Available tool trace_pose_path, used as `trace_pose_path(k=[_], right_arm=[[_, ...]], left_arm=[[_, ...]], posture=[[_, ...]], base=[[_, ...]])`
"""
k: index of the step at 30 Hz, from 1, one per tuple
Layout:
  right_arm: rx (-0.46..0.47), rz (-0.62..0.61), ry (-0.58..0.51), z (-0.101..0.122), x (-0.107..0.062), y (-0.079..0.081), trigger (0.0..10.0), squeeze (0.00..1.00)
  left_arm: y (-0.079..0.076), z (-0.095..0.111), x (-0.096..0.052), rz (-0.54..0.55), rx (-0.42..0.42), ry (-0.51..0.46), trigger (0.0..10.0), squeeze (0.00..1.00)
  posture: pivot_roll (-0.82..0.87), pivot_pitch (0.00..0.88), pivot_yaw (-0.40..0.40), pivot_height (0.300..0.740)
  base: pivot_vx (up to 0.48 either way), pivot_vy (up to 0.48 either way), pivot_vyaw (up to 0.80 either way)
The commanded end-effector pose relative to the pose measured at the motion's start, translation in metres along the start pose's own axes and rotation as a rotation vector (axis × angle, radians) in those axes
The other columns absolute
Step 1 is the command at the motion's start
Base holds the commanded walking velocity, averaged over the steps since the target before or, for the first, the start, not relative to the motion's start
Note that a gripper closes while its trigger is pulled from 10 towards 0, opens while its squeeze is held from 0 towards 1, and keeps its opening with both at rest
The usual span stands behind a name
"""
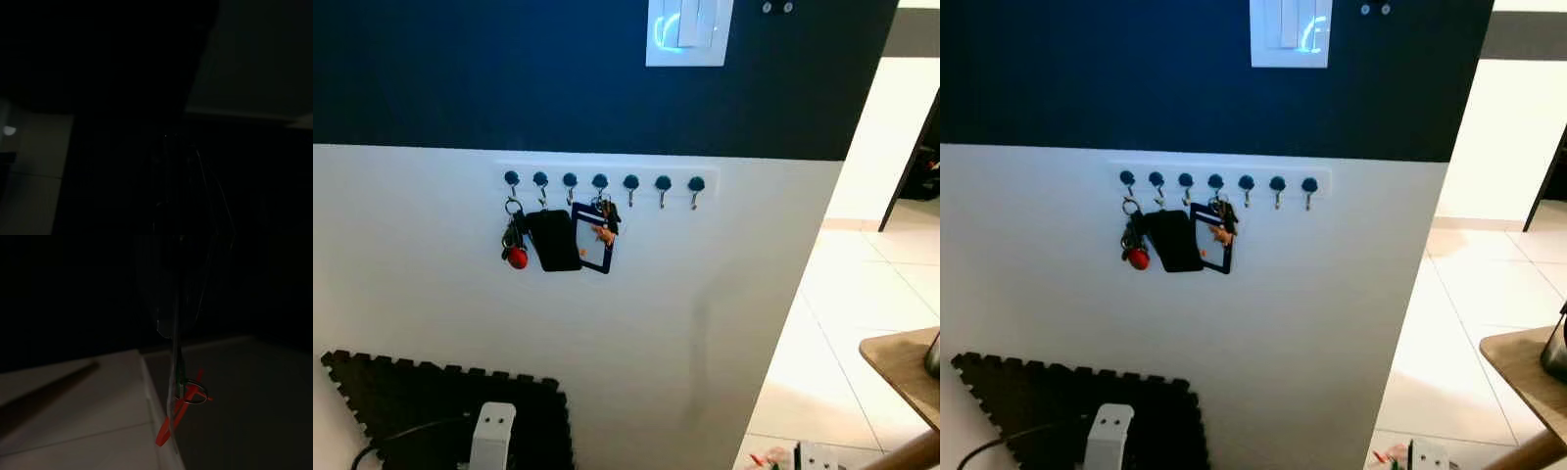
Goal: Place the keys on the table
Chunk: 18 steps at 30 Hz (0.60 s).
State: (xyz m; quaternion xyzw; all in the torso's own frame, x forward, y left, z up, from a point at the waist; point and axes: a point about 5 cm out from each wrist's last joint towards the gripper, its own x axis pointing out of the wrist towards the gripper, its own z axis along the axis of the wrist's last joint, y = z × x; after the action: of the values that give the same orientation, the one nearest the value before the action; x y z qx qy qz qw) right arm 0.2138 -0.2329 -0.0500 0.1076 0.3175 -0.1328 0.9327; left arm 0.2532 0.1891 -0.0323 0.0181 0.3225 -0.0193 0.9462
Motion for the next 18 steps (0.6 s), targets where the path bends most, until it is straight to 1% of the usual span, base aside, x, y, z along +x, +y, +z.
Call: trace_pose_path(k=[1,2,4,6,8,11,15,18], right_arm=[[-0.014,-0.019,0.03,-0.01,-0.003,-0.003,10.0,0.0],[-0.015,-0.024,0.06,-0.019,-0.006,-0.004,10.0,0.0],[-0.014,-0.026,0.064,-0.022,-0.007,-0.005,10.0,0.0],[-0.013,-0.023,0.079,-0.028,-0.009,-0.004,10.0,0.0],[-0.015,-0.024,0.079,-0.029,-0.009,-0.004,10.0,0.0],[-0.02,-0.022,0.084,-0.031,-0.009,-0.003,10.0,0.0],[-0.041,-0.023,0.088,-0.034,-0.01,-0.002,10.0,0.0],[-0.042,-0.015,0.09,-0.034,-0.01,-0.002,10.0,0.0]], left_arm=[[-0.002,-0.009,-0.002,0.006,0.005,0.023,10.0,0.0],[-0.003,-0.015,-0.002,0.017,-0.034,0.039,10.0,0.0],[-0.004,-0.016,-0.002,0.02,-0.049,0.046,10.0,0.0],[-0.007,-0.021,-0.003,-0.004,-0.032,0.066,10.0,0.0],[-0.008,-0.023,-0.003,-0.009,-0.027,0.071,10.0,0.0],[-0.009,-0.025,-0.004,-0.025,0.013,0.075,10.0,0.0],[-0.011,-0.026,-0.004,-0.053,0.026,0.062,10.0,0.0],[-0.011,-0.025,-0.004,-0.059,0.032,0.053,10.0,0.0]], posture=[[0.01,0.0,0.01,0.74],[0.01,0.0,0.005,0.74],[0.01,0.0,0.005,0.74],[0.01,0.0,0.006,0.74],[0.01,0.0,0.007,0.74],[0.0,0.0,0.012,0.74],[0.01,0.0,0.013,0.74],[0.01,0.0,0.012,0.74]], base=[[0.0,0.0,0.0],[0.0,0.0,0.0],[0.0,0.0,0.0],[0.0,0.0,0.0],[0.0,0.0,0.0],[0.0,0.0,0.0],[0.0,0.0,-0.53],[0.0,0.0,-0.8]])
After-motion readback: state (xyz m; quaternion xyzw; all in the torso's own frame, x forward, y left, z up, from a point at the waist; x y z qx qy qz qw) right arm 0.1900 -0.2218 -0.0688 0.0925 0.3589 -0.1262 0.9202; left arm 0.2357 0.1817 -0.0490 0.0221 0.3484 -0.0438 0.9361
